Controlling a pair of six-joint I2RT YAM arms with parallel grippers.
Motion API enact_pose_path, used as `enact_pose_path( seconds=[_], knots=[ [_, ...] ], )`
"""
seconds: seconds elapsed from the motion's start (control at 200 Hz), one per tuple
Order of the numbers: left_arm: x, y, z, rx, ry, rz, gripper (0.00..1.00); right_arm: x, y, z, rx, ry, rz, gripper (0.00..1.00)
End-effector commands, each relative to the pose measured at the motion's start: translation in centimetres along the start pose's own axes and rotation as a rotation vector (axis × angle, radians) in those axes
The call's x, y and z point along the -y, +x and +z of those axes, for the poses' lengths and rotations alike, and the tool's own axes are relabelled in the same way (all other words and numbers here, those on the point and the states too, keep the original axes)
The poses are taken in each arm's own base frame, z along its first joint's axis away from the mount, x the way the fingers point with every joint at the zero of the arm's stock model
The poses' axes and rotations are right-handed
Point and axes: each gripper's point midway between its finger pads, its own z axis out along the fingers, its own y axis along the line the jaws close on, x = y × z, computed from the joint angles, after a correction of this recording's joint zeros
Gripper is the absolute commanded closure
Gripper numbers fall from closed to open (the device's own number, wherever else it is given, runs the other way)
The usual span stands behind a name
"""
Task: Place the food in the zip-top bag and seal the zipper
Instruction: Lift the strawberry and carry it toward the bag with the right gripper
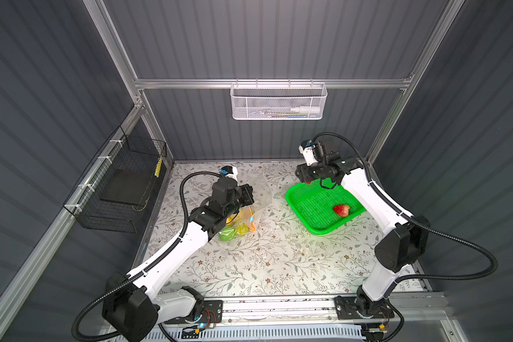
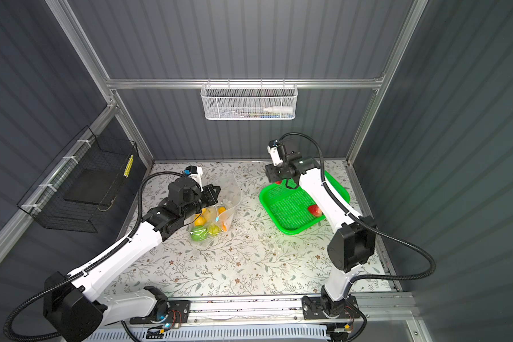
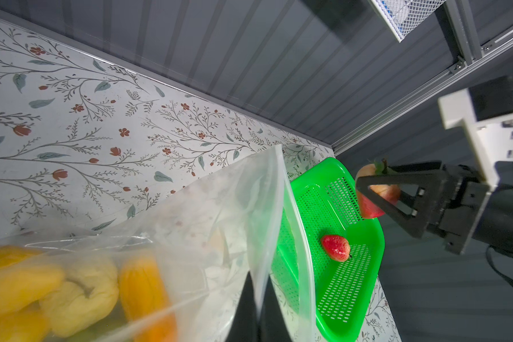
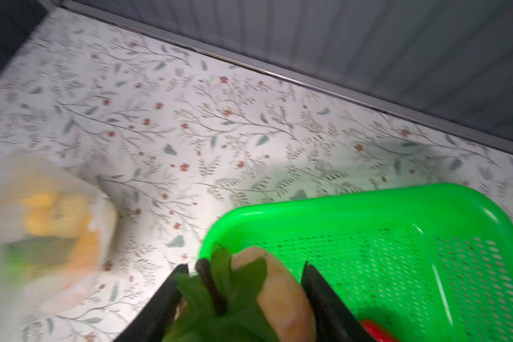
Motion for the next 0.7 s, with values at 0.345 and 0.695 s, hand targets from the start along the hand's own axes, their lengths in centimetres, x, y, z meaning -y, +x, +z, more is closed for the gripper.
enact_pose_path(
  seconds=[0.345,0.695],
  knots=[
    [0.1,-0.3,-1.0,0.024,0.009,-0.026,1.00,-13.9,-3.8,-3.4,0.318,-0.478,0.199,0.51],
    [0.1,-0.3,-1.0,0.024,0.010,-0.026,1.00,-17.2,0.1,-1.8,0.333,-0.584,0.239,0.51]
  ],
)
